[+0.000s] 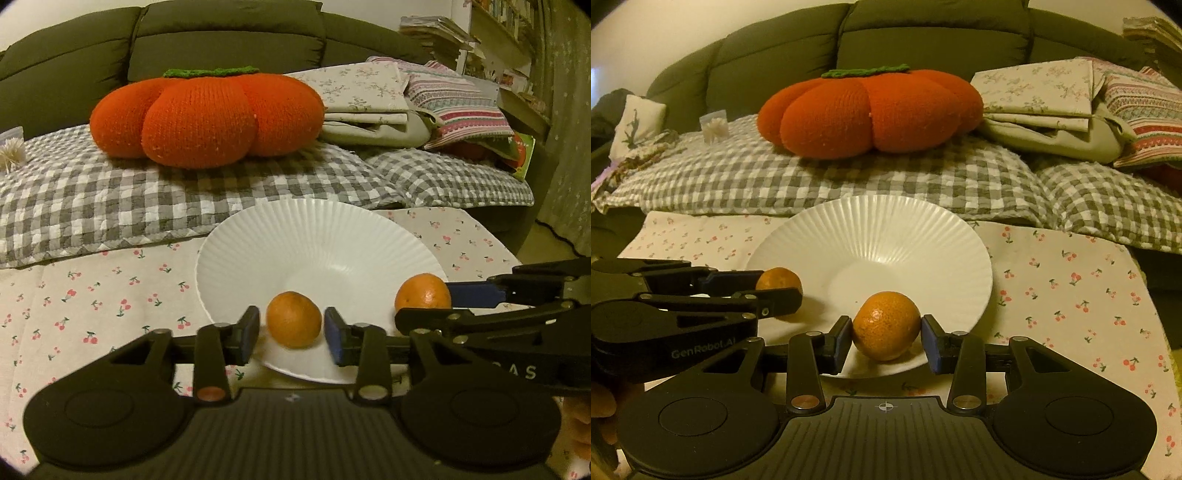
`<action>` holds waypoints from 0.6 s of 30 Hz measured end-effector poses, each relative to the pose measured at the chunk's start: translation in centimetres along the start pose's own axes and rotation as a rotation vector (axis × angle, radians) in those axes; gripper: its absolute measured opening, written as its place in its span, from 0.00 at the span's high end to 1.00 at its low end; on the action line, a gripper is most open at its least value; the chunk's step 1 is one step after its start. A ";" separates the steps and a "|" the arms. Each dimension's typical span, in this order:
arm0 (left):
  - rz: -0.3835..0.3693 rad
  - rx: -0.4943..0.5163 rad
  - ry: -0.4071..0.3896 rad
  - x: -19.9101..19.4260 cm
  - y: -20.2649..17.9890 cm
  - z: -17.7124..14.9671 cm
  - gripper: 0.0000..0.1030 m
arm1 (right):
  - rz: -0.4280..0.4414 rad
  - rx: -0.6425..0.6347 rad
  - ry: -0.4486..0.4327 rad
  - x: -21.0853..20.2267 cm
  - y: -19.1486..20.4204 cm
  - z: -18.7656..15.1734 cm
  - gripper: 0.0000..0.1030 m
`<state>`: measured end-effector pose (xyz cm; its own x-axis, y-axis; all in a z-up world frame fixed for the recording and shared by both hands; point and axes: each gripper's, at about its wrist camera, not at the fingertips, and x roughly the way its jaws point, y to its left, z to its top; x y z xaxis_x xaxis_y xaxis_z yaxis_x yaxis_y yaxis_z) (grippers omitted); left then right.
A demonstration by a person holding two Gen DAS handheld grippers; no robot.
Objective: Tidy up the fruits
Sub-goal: 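Carry both oranges onto the white plate and open both grippers, then move both grippers back to the fruit pile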
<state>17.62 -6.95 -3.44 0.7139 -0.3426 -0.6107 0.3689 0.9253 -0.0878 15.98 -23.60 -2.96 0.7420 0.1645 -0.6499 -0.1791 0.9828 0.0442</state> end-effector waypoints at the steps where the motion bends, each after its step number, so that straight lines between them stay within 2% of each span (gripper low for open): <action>1: 0.007 0.000 0.000 -0.1 0.0 0.1 0.55 | -0.001 -0.002 0.001 0.0 0.0 0.0 0.61; 3: 0.012 -0.006 0.001 -0.4 0.1 0.2 0.51 | -0.002 0.004 0.003 -0.1 0.0 0.0 0.58; 5: 0.016 -0.010 0.001 -0.8 0.1 0.3 0.49 | -0.002 0.015 -0.009 -0.5 -0.1 0.1 0.51; 18: 0.121 0.003 0.036 -5.1 -0.9 0.1 0.48 | 0.010 0.121 -0.022 -3.4 -0.5 1.1 0.50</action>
<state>13.71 -6.05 -0.14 0.7314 -0.2223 -0.6448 0.2831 0.9590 -0.0095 14.32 -24.58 0.06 0.7548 0.1745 -0.6323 -0.1082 0.9839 0.1423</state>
